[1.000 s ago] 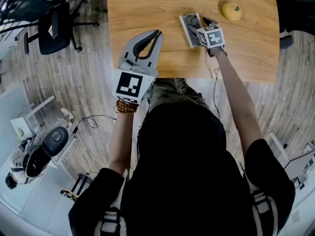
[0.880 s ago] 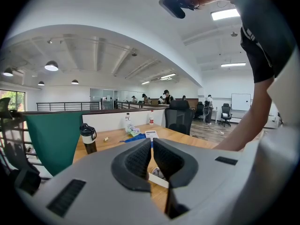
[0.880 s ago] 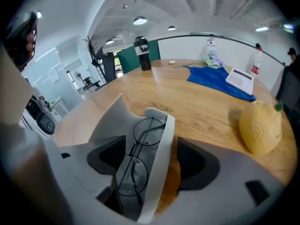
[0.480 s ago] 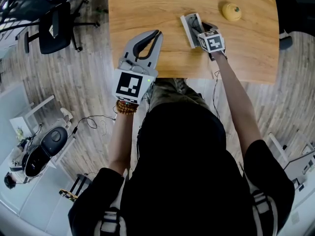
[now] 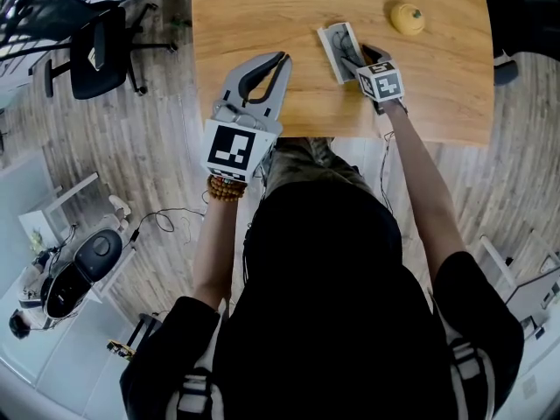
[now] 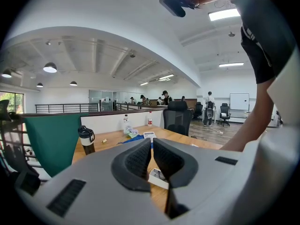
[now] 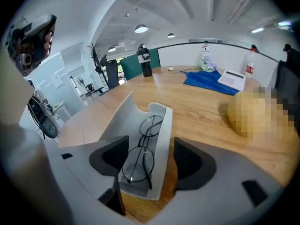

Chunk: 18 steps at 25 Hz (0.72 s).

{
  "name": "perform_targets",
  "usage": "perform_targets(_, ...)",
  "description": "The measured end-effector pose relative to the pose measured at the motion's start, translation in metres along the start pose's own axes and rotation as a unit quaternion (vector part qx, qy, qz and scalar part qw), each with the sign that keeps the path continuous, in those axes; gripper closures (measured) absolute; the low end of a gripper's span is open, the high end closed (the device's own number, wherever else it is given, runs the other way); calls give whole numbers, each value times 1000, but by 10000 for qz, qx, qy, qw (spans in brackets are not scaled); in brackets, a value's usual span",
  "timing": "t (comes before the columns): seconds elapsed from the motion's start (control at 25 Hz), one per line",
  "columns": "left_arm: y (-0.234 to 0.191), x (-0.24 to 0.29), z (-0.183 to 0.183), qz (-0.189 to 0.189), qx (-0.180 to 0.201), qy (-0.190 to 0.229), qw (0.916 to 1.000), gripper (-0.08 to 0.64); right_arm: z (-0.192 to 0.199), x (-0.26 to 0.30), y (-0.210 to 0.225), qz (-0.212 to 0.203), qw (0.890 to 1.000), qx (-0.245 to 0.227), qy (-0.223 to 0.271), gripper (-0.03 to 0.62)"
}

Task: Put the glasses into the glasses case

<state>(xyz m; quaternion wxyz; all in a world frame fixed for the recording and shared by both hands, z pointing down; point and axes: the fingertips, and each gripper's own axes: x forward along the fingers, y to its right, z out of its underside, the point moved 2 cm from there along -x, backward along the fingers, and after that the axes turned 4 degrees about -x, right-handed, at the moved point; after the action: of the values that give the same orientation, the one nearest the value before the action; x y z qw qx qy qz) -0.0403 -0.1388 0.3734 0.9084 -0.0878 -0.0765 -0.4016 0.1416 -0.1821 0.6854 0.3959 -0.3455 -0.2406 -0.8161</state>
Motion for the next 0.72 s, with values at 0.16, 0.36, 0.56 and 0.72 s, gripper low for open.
perform_targets(0.16,1,-2,-7,-15,-5,158,9999,528,-3,-20,6,73,9976,505,472,320)
perform_targets(0.36,7,-2,0,34,37,25,10000,528,18,-14,8,240,9997,25,-51,285)
perform_targets(0.56,10,1,-4,42,41,67,10000,528,-1,-17,11,334,9991,189,159,285)
perform_targets(0.72,7,-1,-1,24,37,-2,10000,528,13,-7,11,351,9989,290,-110,276)
